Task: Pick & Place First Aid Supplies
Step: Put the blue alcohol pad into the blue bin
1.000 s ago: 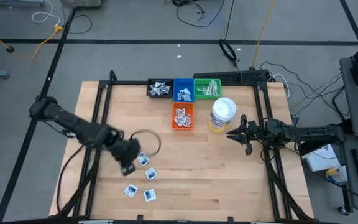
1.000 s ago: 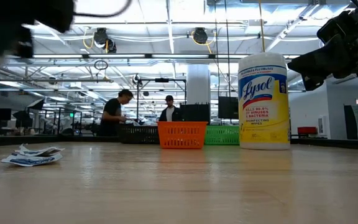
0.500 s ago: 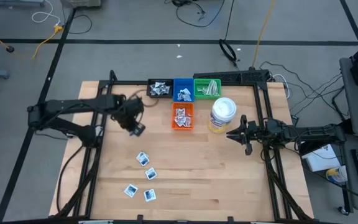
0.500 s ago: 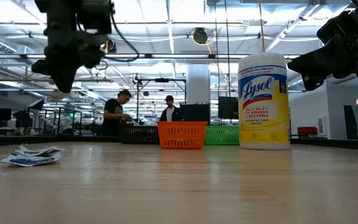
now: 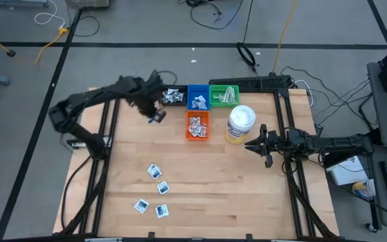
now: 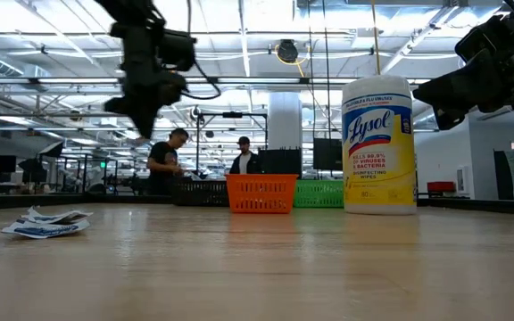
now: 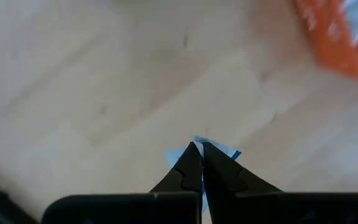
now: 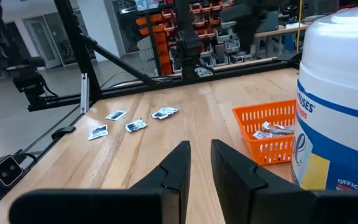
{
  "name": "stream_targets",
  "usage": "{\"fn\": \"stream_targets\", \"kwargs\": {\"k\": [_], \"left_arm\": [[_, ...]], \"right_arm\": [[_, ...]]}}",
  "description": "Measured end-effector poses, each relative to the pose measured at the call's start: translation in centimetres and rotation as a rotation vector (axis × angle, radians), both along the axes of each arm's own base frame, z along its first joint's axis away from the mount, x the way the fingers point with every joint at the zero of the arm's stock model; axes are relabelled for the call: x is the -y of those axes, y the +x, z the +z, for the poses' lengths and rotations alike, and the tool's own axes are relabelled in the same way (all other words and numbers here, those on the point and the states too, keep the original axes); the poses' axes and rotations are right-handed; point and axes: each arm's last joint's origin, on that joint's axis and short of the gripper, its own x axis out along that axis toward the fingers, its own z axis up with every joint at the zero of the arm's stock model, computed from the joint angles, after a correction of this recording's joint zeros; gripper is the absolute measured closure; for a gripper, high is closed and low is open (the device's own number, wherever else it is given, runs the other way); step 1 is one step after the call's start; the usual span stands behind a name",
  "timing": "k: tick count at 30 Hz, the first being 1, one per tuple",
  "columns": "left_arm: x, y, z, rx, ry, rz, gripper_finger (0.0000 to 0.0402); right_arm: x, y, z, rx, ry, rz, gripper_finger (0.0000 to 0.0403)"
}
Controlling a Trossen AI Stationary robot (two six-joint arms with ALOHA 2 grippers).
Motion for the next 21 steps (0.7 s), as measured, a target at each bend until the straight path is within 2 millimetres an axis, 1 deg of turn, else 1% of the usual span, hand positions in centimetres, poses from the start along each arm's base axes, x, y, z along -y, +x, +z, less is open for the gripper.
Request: {"fn": "stream_targets", "kwargs": {"k": [9, 13, 18, 21], "left_arm": [[-6.9, 6.3, 2.1, 0.050, 0.050, -0.057, 0.0400], [-9.4, 9.0, 2.6, 0.098, 0.091, -0.059, 0.0400], [-12.2, 12.7, 2.7, 0.169, 0.157, -0.082, 0.0401], [-13.8, 14.7, 1.9, 0.201, 0.185, -0.089, 0.0401]], "right_arm": [[0.0, 0.0, 0.0, 0.000, 0.000, 0.000, 0.0344], [0.0, 0.0, 0.0, 0.000, 0.000, 0.000, 0.0344], [0.0, 0.0, 0.0, 0.000, 0.000, 0.000, 0.0344], [0.0, 0.0, 0.0, 0.000, 0.000, 0.000, 0.0344]]}}
